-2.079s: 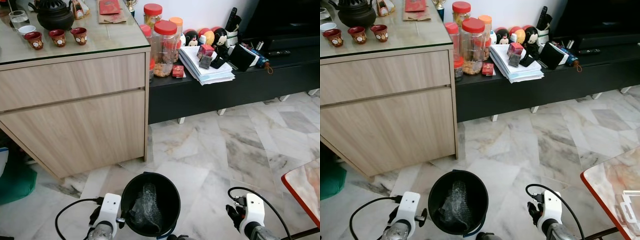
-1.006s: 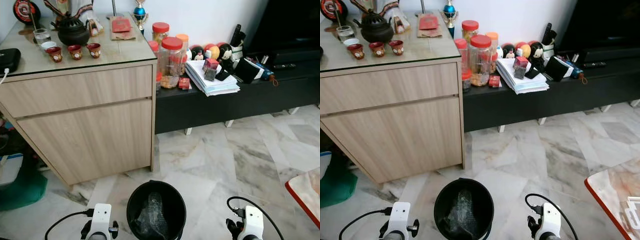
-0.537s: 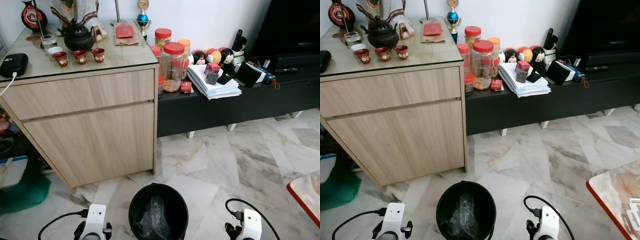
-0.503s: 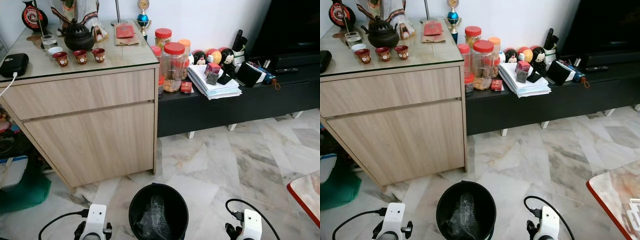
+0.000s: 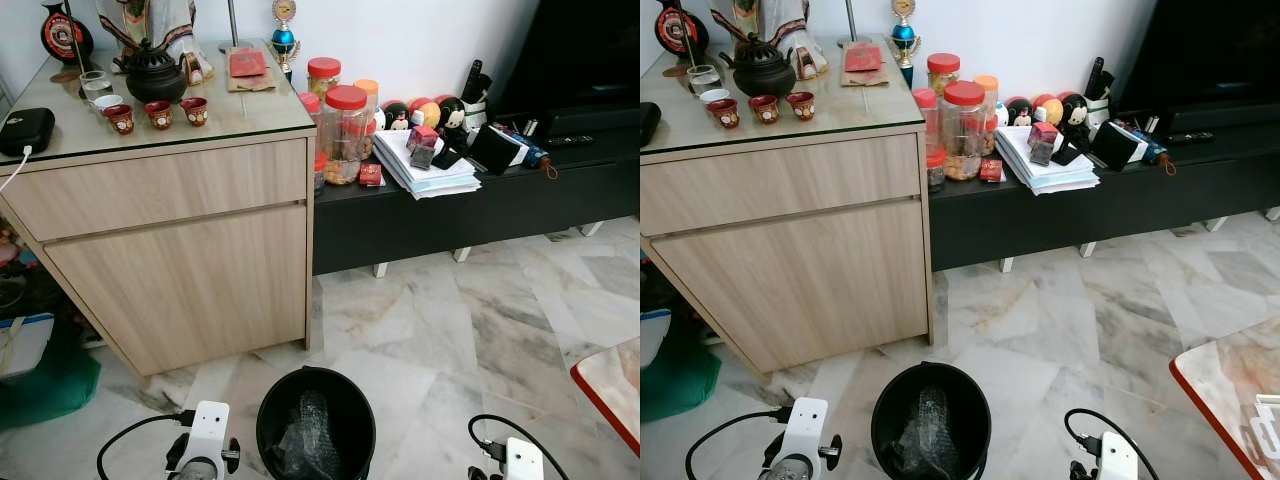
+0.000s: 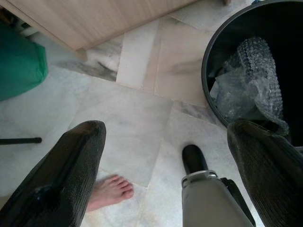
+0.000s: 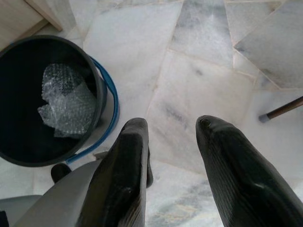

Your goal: Picking trash to rubbish bin

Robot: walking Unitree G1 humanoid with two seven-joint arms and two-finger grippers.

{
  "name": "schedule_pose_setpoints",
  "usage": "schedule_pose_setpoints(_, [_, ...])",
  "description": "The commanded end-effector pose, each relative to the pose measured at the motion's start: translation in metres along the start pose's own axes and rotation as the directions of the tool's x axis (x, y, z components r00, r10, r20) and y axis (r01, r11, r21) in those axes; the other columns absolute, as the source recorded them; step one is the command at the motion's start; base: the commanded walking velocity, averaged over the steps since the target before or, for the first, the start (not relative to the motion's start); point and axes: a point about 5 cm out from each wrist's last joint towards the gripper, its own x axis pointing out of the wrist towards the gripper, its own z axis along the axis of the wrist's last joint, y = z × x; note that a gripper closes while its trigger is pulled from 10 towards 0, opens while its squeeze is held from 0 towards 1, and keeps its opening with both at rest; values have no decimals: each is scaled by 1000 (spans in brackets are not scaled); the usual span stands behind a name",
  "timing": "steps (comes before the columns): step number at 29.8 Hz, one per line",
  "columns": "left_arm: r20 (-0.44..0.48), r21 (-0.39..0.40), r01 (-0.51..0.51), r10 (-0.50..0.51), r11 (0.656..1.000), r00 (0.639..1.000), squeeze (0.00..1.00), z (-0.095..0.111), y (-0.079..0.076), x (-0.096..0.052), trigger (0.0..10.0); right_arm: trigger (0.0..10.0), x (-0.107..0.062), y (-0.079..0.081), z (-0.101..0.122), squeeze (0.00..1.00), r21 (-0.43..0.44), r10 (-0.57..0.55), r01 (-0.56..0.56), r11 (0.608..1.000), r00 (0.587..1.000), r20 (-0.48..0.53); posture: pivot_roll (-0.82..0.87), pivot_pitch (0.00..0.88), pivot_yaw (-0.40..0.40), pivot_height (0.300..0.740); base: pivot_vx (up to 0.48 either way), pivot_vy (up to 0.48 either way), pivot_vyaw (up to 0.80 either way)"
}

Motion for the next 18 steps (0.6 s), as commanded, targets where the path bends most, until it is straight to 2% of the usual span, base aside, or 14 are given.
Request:
schedule_pose_setpoints(1, [-25,7,9,-9,1000,1000,0,-7,-1,-2,10000,10000,-4,-8,-6,0,15,-12,12,1000,1000,2,-49,22,-49,740,0,0,0])
schedule_pose_setpoints(9, [-34,9,16,-15,1000,999,0,-11,-1,-3,10000,10000,-7,-14,-13,0,18,-19,20,1000,1000,-13,-47,27,-52,740,0,0,0])
schedule_pose_setpoints(18, [-32,6,22,-21,1000,999,0,-10,-3,-3,10000,10000,-4,-6,-12,0,19,-16,16,1000,1000,-12,-50,28,-55,740,0,0,0])
